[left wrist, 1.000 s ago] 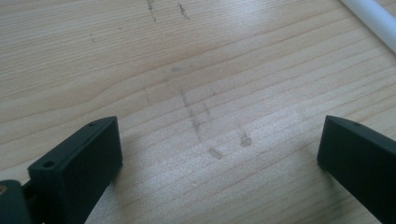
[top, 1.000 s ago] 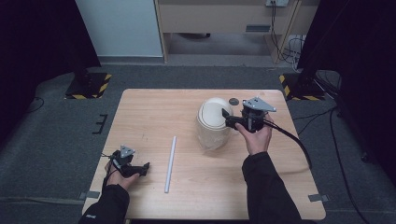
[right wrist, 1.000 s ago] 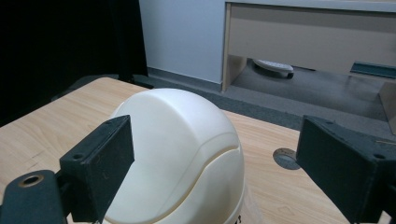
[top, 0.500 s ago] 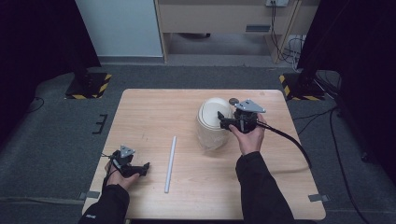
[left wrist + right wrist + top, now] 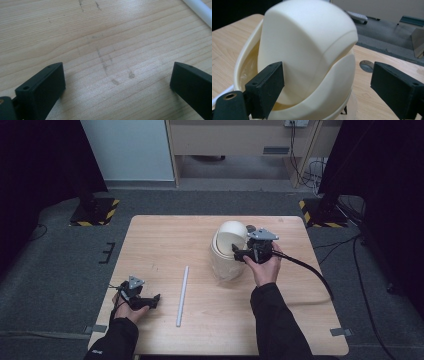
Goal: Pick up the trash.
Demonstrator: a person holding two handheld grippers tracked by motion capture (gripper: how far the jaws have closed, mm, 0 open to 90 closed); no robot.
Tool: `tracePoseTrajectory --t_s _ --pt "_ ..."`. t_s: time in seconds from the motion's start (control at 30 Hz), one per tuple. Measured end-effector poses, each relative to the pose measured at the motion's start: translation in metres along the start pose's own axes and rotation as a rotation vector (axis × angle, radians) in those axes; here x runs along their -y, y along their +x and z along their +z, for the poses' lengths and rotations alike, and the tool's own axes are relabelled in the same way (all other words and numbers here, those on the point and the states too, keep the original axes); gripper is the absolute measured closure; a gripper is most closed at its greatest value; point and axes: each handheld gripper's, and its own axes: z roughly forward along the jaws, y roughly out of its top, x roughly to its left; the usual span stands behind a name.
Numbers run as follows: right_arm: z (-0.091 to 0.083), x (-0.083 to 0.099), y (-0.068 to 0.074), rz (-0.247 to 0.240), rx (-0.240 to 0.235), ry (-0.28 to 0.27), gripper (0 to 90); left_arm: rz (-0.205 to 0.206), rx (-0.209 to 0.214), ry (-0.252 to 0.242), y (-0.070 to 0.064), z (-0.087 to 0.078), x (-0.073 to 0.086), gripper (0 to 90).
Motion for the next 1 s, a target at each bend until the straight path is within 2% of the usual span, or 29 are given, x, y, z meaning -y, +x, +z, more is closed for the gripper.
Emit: tracePoseTrajectory --t_s 0.07,0.5,0.77,0.97,1.0 --pt "0.003 0.001 -0.001 -0.002 0.003 0.021 12.7 0.000 0.000 0.000 0.000 0.000 0.000 0.0" --pt "0.013 0.003 0.000 0.008 0.009 0.063 13.9 0.000 0.000 0.000 0.000 0.000 0.000 0.0" --pt "0.010 0.003 0.001 0.003 0.011 0.045 15.3 0.000 0.001 0.000 0.000 0.000 0.000 0.0" --pt "-0.005 -0.002 0.001 0.020 -0.017 -0.006 15.4 -0.003 0.002 0.006 0.000 0.000 -0.001 0.9" --pt "-0.011 -0.002 0.000 0.019 -0.020 -0.021 15.3 -0.005 0.001 0.013 0.000 -0.001 -0.002 1.9"
